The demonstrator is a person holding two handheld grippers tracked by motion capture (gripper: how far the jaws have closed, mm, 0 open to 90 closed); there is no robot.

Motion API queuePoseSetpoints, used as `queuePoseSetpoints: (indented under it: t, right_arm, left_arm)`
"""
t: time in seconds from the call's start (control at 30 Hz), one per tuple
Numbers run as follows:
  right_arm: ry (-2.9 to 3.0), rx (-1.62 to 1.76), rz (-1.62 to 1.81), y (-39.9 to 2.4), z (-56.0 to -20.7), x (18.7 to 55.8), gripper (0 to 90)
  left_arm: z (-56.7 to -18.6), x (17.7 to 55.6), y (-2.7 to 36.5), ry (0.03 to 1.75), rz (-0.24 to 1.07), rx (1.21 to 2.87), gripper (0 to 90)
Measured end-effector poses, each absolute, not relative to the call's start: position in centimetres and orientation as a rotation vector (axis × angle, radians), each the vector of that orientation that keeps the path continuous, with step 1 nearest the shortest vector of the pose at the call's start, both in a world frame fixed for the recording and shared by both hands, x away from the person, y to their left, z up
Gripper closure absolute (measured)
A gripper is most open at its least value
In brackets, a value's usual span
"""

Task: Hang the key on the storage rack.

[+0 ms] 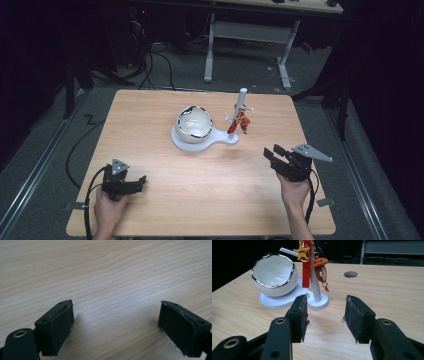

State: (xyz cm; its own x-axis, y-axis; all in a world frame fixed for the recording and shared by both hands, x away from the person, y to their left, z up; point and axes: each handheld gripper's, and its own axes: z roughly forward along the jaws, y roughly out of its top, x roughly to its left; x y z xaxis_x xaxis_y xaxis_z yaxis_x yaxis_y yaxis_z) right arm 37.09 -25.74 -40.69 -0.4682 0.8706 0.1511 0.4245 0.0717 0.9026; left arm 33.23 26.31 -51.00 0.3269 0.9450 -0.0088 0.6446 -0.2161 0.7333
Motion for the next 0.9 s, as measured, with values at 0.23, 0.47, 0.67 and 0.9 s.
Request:
queuePoseSetpoints:
  t: [0.23,0.47,0.67,0.9]
  right_arm:
    - [1.912,1.281,1.385,-26.2,-40.9,36.5,52.9]
    - [1.905,1.286,1.391,-26.7,-41.2,35.9,52.8]
    - [1.899,1.294,1.397,-27.0,-41.6,35.5,52.7]
    - [1.889,1.304,1.398,-27.4,-42.1,35.1,52.3]
  left_arm:
    - [-51.0,33.2,26.3,1.396,0.599,1.951,13.5]
    - [-51.0,33.2,26.3,1.396,0.599,1.952,13.5]
    - [-51.0,33.2,26.3,1.396,0.599,1.951,13.5]
    - [-51.0,33.2,26.3,1.396,0.599,1.951,13.5]
